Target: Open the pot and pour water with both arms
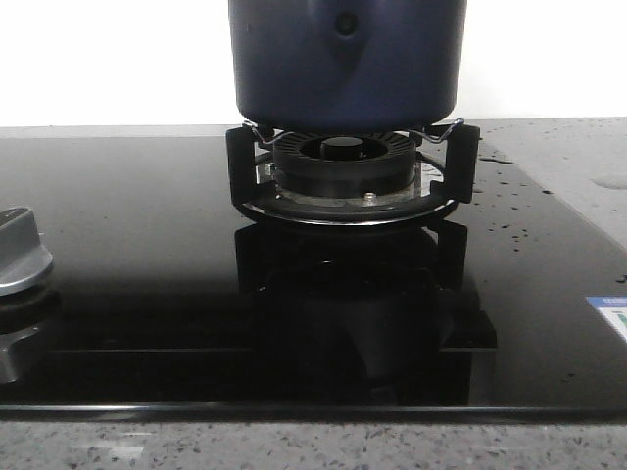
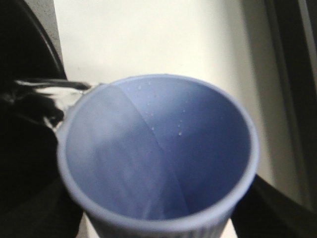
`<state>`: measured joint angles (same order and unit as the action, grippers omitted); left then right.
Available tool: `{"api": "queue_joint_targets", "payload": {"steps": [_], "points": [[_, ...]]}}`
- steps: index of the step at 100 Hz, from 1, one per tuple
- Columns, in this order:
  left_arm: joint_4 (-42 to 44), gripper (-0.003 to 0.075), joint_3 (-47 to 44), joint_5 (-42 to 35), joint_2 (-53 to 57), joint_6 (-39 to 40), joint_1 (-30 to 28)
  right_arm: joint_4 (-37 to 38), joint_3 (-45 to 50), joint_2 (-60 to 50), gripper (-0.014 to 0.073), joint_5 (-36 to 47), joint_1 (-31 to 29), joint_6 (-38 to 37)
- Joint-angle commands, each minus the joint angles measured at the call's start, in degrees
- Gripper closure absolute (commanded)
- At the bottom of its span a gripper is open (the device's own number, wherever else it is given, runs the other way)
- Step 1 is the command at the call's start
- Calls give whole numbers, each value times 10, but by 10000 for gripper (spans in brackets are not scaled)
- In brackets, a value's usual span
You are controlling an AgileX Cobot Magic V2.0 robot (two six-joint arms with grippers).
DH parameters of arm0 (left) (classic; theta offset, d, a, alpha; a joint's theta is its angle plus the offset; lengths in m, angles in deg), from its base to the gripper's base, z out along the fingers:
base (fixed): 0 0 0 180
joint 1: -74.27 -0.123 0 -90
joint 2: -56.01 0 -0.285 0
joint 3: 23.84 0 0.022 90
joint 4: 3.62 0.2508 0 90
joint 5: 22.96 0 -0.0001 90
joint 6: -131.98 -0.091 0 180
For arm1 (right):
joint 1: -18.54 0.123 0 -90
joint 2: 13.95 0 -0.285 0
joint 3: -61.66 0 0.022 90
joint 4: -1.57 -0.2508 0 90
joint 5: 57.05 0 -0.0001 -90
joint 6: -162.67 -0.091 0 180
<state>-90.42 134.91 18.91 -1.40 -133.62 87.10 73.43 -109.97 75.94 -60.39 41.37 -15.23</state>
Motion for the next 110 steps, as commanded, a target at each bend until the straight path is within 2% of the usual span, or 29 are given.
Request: {"api": "queue_joint_targets", "payload": {"steps": [1, 33, 48, 62, 110], "points": [[-50, 499, 20, -9, 7, 5, -2, 47, -33, -19, 340, 21, 0, 2], [-50, 499, 20, -9, 7, 5, -2, 211, -57, -19, 340, -9, 0, 2], [-50, 499, 20, -9, 7, 5, -2, 323, -57, -19, 340, -23, 0, 2], [-50, 499, 20, -9, 7, 5, -2, 360, -57, -19, 340, -24, 0, 2], [-50, 499, 20, -9, 7, 5, -2, 360, -107, -17, 344, -20, 0, 8]]}}
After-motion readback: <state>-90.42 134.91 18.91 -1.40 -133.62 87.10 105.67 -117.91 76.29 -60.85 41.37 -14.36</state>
